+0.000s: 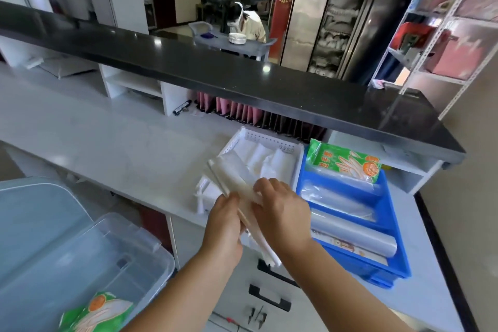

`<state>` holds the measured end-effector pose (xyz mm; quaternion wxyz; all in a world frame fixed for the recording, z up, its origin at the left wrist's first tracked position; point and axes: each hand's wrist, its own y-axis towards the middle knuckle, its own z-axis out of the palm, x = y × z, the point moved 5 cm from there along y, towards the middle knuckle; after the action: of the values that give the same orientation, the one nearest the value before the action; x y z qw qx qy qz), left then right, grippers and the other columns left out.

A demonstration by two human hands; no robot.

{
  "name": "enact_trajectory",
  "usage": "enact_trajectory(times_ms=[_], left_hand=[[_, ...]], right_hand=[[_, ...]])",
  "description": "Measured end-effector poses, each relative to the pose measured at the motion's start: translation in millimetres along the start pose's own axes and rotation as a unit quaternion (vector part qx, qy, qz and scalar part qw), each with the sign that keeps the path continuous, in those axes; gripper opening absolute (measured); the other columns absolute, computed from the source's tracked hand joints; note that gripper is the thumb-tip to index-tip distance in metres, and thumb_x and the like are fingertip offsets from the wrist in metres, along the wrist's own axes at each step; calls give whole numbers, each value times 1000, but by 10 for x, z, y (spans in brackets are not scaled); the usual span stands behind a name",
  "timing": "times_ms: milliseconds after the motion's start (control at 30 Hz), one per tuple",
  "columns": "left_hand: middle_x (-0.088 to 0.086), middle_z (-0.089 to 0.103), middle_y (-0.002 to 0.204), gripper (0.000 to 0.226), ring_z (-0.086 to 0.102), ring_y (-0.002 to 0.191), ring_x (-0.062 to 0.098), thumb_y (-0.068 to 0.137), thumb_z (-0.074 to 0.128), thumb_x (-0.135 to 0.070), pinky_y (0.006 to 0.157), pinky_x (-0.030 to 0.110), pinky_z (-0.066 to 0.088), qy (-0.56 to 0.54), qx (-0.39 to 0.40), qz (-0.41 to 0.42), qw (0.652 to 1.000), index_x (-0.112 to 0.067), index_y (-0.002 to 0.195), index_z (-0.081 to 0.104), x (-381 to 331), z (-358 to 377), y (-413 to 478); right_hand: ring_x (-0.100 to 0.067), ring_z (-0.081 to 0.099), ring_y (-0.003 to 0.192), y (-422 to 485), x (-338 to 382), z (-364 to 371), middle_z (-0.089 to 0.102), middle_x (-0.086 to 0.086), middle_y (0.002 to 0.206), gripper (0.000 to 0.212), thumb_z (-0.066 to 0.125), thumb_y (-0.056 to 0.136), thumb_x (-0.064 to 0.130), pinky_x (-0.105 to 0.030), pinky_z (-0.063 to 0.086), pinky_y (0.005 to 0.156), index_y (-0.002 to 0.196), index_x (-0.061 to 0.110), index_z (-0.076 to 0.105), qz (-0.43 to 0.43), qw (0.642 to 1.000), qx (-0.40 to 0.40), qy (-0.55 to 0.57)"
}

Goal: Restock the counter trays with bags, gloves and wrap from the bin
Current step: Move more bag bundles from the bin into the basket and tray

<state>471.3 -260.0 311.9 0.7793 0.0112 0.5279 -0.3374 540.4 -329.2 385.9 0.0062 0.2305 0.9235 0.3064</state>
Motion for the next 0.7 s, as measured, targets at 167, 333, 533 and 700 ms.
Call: enact_trajectory(times_ms=[167, 333, 533, 700], left_hand=[[2, 72, 76, 32, 68, 65, 11, 95, 42, -32, 57, 23, 48, -40, 31, -8, 999, -13, 84, 66, 262, 627, 3], [10, 73, 95, 36, 70, 84, 19, 87, 57, -40, 73, 31, 51, -6, 43, 0, 999, -10, 105, 64, 447, 1121, 30], [8, 71, 88, 16, 67, 75, 20, 92, 51, -20, 64, 30, 51, 33, 9, 1, 999, -15, 103, 61, 594, 1482, 198], [7, 71, 94, 17, 67, 80, 20, 92, 49, -24, 69, 31, 51, 11, 40, -17, 999, -18, 101, 63, 668, 1757, 420]], right_hand=[[-24, 59, 80, -82, -746, -18, 62, 0, 86, 25, 71, 71, 26, -31, 45, 54, 95, 18, 63, 35, 991, 57, 118], [-22, 55, 92, -165, -1292, -55, 58, -2, 98, 37, 72, 75, 27, -30, 44, 64, 110, 18, 63, 11, 980, 83, 180], [-19, 56, 100, -143, -1942, 11, 59, -1, 107, 34, 69, 81, 27, -31, 48, 78, 114, 21, 62, 54, 964, 97, 242], [-16, 57, 98, -41, -2523, 267, 60, 0, 109, 35, 52, 93, 31, -36, 44, 91, 125, 16, 50, 232, 890, 198, 339]])
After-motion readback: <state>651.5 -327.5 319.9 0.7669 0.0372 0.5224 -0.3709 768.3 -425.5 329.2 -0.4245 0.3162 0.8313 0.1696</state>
